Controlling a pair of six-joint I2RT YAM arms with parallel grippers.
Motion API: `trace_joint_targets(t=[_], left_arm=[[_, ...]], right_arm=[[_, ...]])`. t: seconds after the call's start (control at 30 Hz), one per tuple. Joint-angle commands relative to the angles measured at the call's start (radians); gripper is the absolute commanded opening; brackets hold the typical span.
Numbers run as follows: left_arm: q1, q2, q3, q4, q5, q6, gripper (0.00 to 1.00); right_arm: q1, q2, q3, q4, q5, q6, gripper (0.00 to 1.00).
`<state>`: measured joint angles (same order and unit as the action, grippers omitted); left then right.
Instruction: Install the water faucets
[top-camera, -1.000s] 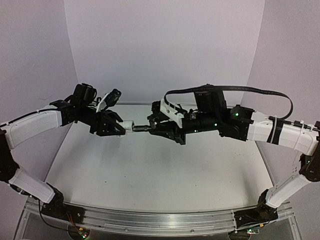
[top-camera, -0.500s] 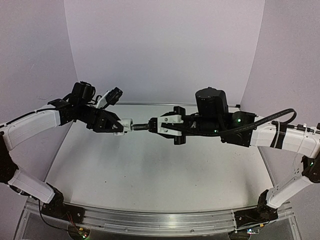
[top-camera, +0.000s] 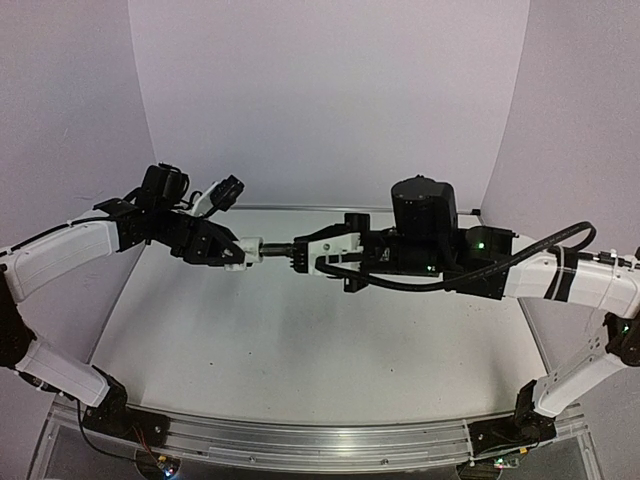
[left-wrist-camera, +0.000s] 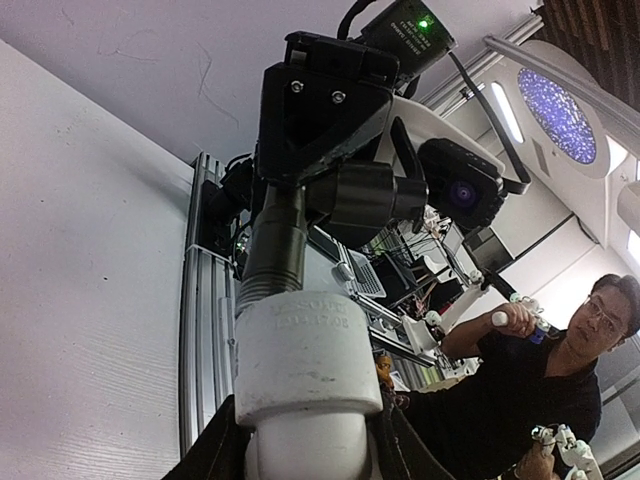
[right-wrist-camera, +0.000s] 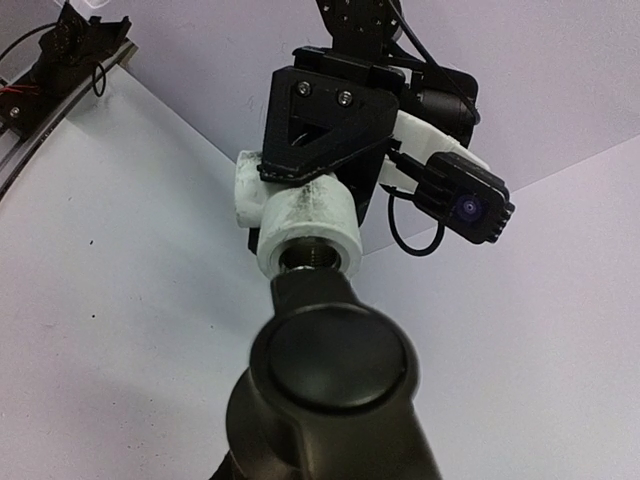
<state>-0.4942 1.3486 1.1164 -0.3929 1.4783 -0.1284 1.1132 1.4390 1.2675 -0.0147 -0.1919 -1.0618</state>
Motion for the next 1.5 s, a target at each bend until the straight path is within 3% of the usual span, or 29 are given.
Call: trace_joint_targets(t=[0.0, 0.73, 1.2, 1.47], left_arm=[[0.002, -0.047, 0.003, 0.03, 0.149, 0.014, 0.0], [0.002, -0.092, 0.009, 0.025, 0.136, 0.105, 0.0], [0.002, -0.117, 0.005, 0.027, -0.023, 0.15, 0.0], [0.002, -0.163, -0.013, 0.028, -0.113, 0.261, 0.0]], right_arm=[[0.016, -0.058, 0.025, 0.113, -0.011, 0.027, 0.0], [0.035, 0.015, 0.048, 0.147, -0.095, 0.14, 0.0], [0.036, 0.082, 0.154, 0.066, -0.134, 0.308, 0.0], [0.033, 0.117, 0.181, 0.062, -0.234, 0.456, 0.0]])
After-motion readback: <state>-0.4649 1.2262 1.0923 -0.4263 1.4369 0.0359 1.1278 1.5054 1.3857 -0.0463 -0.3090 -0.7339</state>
